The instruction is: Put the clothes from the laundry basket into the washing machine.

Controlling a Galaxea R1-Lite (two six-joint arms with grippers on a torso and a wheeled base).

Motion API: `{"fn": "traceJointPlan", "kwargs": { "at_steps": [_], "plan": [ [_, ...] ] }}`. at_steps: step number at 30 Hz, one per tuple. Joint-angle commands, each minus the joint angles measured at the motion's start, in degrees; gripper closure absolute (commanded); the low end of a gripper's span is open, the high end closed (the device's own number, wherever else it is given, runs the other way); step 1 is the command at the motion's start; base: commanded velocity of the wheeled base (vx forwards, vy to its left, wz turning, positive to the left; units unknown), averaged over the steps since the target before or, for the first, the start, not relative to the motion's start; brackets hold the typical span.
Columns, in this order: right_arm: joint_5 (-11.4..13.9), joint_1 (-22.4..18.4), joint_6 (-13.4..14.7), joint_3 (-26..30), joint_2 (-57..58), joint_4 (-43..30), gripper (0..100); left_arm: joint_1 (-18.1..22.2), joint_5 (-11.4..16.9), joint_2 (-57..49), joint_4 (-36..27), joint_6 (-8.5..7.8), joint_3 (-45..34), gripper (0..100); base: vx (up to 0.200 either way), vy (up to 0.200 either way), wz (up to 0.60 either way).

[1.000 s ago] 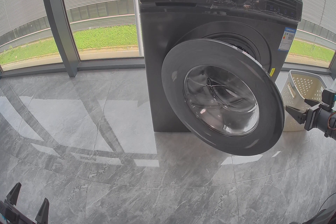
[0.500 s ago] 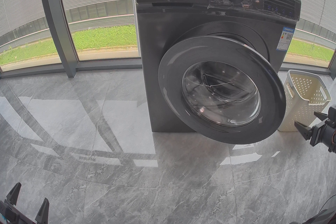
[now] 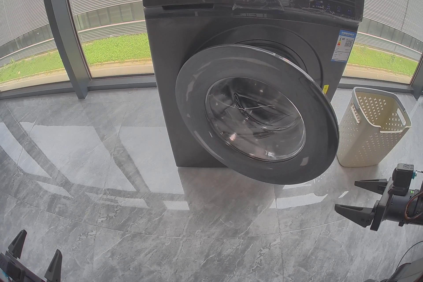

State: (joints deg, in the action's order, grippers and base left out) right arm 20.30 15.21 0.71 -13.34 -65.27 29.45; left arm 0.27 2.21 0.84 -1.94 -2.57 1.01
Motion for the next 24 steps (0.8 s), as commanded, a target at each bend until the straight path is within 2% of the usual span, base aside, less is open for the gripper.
{"fn": "traceJointPlan", "kwargs": {
  "at_steps": [1, 2, 3, 8, 14, 15, 18, 24],
  "plan": [
    [1.0, 7.5, 5.7, -0.8, 0.2, 4.6, 0, 0.1, 0.1, -0.8, 0.0, -0.42, -1.0, 0, 0.0, 0.0, 0.0],
    [0.9, 8.3, 6.3, -0.8, 0.2, 5.5, 0, 0.1, 0.0, -0.8, 0.0, -0.42, -1.0, 0, 0.0, 0.0, 0.0],
    [0.8, 9.1, 6.9, -0.8, 0.1, 6.3, 100, 0.1, 0.1, -0.8, 0.0, -0.42, -1.0, 0, 0.0, -0.2, 0.0],
    [0.8, 10.0, 7.5, -1.0, -1.9, 6.8, 100, 0.0, 0.1, -0.8, 0.0, -0.42, -1.0, 0, 0.0, -0.2, 0.0],
    [0.7, 10.0, 8.1, -1.9, -4.9, 10.2, 100, 0.0, 0.1, -0.8, 0.0, -0.5, -1.0, 0, 0.0, 0.0, 0.0],
    [0.4, 9.9, 9.0, -1.9, -7.2, 14.4, 100, 0.0, 0.1, -0.8, 0.0, -0.5, -1.0, 0, 0.2, 0.0, 0.0],
    [-0.3, 9.7, 9.6, -1.2, -9.6, 19.2, 100, 0.1, 0.1, -0.8, 0.0, -0.5, -1.0, 0, 0.2, 0.0, 0.0],
    [-0.6, 9.5, 10.6, -0.8, -12.4, 21.3, 100, 0.0, 0.1, -0.8, 0.0, -0.24, -1.0, 0, 0.2, 0.0, 0.0]
  ]
}}
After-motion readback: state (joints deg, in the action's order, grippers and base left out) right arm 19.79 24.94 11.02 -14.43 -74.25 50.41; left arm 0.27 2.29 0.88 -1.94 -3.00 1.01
